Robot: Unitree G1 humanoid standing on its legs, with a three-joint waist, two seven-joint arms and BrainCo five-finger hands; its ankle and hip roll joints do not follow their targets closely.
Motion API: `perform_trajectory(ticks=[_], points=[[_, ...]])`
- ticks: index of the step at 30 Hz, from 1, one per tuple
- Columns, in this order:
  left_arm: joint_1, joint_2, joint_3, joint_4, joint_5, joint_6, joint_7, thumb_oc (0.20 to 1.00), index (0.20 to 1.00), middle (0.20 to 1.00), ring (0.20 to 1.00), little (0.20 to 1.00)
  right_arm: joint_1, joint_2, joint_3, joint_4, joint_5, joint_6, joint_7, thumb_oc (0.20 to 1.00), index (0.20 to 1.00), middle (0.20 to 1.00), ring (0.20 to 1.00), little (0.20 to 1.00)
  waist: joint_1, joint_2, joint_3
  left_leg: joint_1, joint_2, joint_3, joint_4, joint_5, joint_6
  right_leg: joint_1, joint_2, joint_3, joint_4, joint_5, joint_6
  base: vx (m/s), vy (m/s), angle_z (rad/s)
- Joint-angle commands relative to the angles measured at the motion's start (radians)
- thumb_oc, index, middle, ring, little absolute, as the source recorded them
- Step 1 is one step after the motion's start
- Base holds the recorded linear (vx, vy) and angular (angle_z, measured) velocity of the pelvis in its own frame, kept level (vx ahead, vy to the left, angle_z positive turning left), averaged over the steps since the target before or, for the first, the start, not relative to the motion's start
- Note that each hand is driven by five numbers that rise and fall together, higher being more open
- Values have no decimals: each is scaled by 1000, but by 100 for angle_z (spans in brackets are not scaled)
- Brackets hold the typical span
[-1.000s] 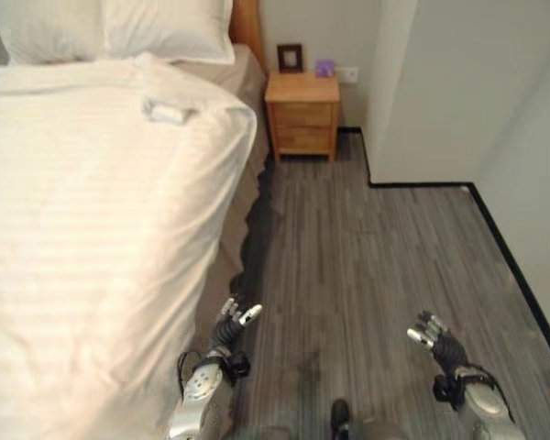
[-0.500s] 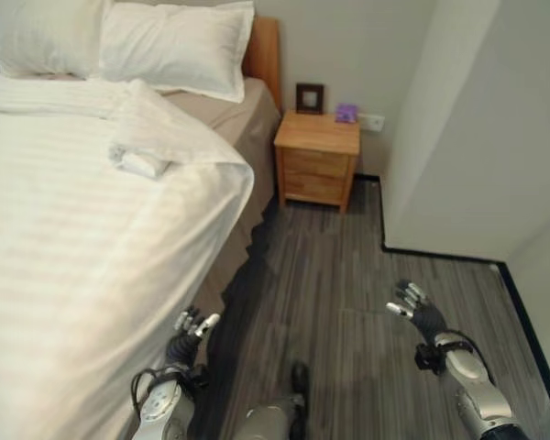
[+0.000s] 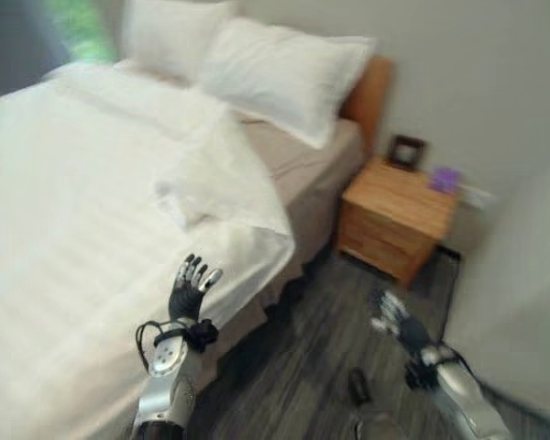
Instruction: Making the bed.
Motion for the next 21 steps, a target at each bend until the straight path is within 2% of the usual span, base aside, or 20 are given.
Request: perform_trajectory(ticks=[1,2,3,4,5,6,7,9,10,11,13,14,15,17,21], points=[[10,-10,-9,-76,-37,-59,-21,1000,1000,1000,1000,1000,-130,-50,-33,-93,42,-66,6,1000,1000,1000,1000,1000,-10,23,-36,-94,37,55,-31,240,39,125,-55,-112,-61,-17,58,375,-626,160],[15,-44,7,-75,-97,-65,3,1000,1000,1000,1000,1000,-133,-72,-44,-111,62,-82,-17,1000,1000,1000,1000,1000,-8,-8,-9,-222,47,167,209,262,59,174,-74,-181,-94,-19,29,196,-476,165],[13,-55,5,-68,-123,-70,15,1000,1000,1000,1000,1000,-130,-80,-53,-123,74,-95,-17,1000,1000,1000,1000,1000,-21,-6,-1,-240,80,274,222,261,55,208,-71,-244,-119,-25,10,258,-605,177],[14,-58,-8,-49,-126,-60,9,1000,1000,1000,1000,1000,-119,-87,-62,-117,56,-96,-32,1000,1000,1000,1000,1000,-33,-3,-2,-247,131,399,173,276,38,233,-75,-305,-134,-34,1,151,-398,117],[18,-55,-14,-43,-117,-49,-1,1000,1000,1000,1000,1000,-110,-92,-70,-113,38,-91,-39,1000,1000,1000,1000,1000,-32,-6,-5,-251,145,475,138,279,24,247,-80,-352,-148,-39,-3,127,-349,120],[25,-51,-22,-40,-99,-40,-20,1000,1000,1000,1000,1000,-92,-94,-84,-115,29,-87,-41,1000,1000,1000,1000,1000,-31,-3,-8,-263,134,547,97,267,20,268,-77,-399,-169,-47,-9,114,-292,178],[38,-47,-21,-41,-88,-38,-33,1000,1000,1000,1000,1000,-69,-91,-99,-122,27,-84,-39,1000,1000,1000,1000,1000,-29,0,-13,-274,100,571,52,249,24,281,-70,-426,-182,-51,-10,121,-224,189],[49,-53,-28,-28,-91,-34,-42,1000,1000,1000,1000,1000,-46,-79,-98,-124,30,-82,-32,1000,1000,1000,1000,1000,-29,14,-24,-257,53,597,-76,233,37,286,-56,-467,-178,-66,-9,97,-150,91],[45,-56,-45,-11,-84,-32,-41,1000,1000,1000,1000,1000,-35,-75,-95,-128,24,-84,-30,1000,1000,1000,1000,1000,-35,23,-25,-243,43,620,-145,245,39,288,-47,-493,-175,-76,-7,59,-134,11],[52,-63,-47,-18,-88,-30,-39,1000,1000,1000,1000,1000,-38,-64,-80,-118,15,-78,-23,1000,1000,1000,1000,1000,-32,26,-24,-216,35,587,-193,253,34,294,-37,-501,-183,-81,-7,43,-109,33],[52,-63,-53,-20,-77,-28,-38,1000,1000,1000,1000,1000,-38,-55,-73,-116,7,-73,-29,1000,1000,1000,1000,1000,-37,29,-31,-207,26,563,-219,261,37,292,-32,-511,-193,-85,-8,28,-54,65],[52,-57,-57,-24,-64,-30,-36,1000,1000,1000,1000,1000,-45,-45,-60,-111,13,-73,-28,1000,1000,1000,1000,1000,-33,33,-33,-202,13,526,-241,269,35,290,-26,-512,-196,-81,-12,27,-49,31],[57,-49,-57,-41,-56,-25,-42,1000,1000,1000,1000,1000,-43,-19,-51,-123,52,-73,-16,1000,1000,1000,1000,1000,-45,36,-40,-180,17,533,-288,279,30,292,-23,-527,-199,-81,-9,40,-53,-12],[63,-44,-52,-39,-53,-29,-43,1000,1000,1000,1000,1000,-46,-15,-33,-135,52,-72,-5,1000,1000,1000,1000,1000,-43,40,-43,-169,14,521,-303,283,31,291,-20,-524,-199,-82,-11,30,-17,-13],[80,-48,-26,-36,-63,-32,-28,1000,1000,1000,1000,1000,-75,-37,1,-142,-13,-65,-6,1000,1000,1000,1000,1000,-33,48,-43,-141,12,505,-305,275,32,305,-15,-518,-200,-93,-18,39,19,-19]])
